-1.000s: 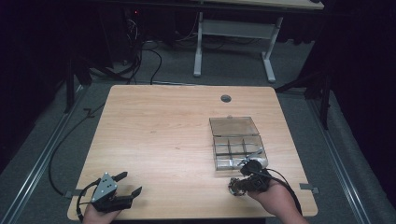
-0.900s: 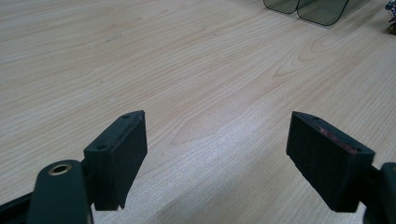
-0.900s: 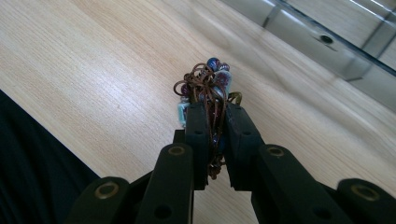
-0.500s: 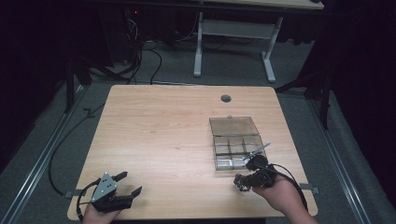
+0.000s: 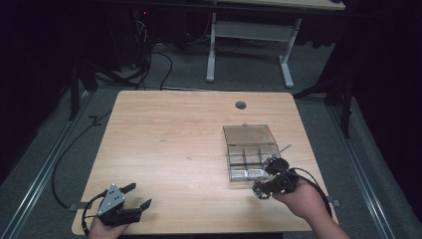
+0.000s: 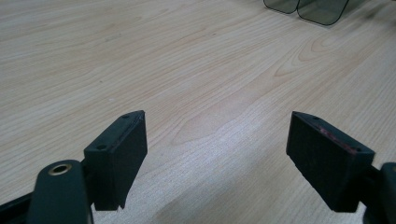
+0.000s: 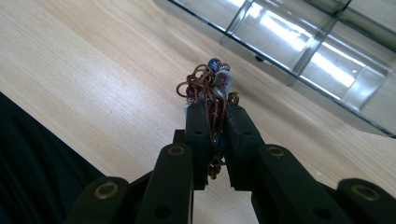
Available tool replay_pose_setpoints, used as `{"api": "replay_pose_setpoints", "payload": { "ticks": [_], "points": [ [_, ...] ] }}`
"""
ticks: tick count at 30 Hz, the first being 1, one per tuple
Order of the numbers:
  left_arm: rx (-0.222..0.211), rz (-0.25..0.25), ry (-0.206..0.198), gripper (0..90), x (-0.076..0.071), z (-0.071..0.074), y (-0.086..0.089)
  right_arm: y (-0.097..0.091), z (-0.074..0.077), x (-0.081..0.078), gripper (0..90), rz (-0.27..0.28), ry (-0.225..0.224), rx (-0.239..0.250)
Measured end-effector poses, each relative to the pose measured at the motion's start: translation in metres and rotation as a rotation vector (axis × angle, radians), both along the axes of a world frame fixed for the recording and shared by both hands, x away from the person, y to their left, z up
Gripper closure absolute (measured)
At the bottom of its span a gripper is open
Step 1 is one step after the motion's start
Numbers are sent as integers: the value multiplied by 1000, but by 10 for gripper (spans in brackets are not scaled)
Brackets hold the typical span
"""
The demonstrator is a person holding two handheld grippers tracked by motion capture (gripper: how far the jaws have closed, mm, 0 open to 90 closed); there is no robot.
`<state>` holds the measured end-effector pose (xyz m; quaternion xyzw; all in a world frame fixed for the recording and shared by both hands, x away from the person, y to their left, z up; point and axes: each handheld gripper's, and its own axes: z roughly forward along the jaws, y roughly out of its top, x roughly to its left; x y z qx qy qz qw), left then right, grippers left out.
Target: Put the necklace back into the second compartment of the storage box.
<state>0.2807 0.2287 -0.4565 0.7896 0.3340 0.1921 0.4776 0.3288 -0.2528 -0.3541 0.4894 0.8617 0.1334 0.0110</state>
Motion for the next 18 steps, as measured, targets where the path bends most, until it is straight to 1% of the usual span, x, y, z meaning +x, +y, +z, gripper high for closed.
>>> {"api": "replay_pose_setpoints", "payload": {
  "ticks": [6, 8, 12, 17, 18],
  "points": [
    [-3, -2, -1, 210, -1, 0, 1, -1, 13, 8, 815, 9, 8, -3],
    [-4, -2, 0, 210, 0, 0, 1, 0, 17, 12, 815, 5, 2, -1],
    [-2, -3, 0, 210, 0, 0, 0, 2, 22, 18, 815, 5, -8, -12],
    [-5, -5, 0, 210, -1, 1, 1, 5, 26, 27, 815, -2, -6, -20],
    [-2, -6, 2, 210, -1, 1, 2, 6, 27, 30, 815, 6, -10, -20]
  ]
}}
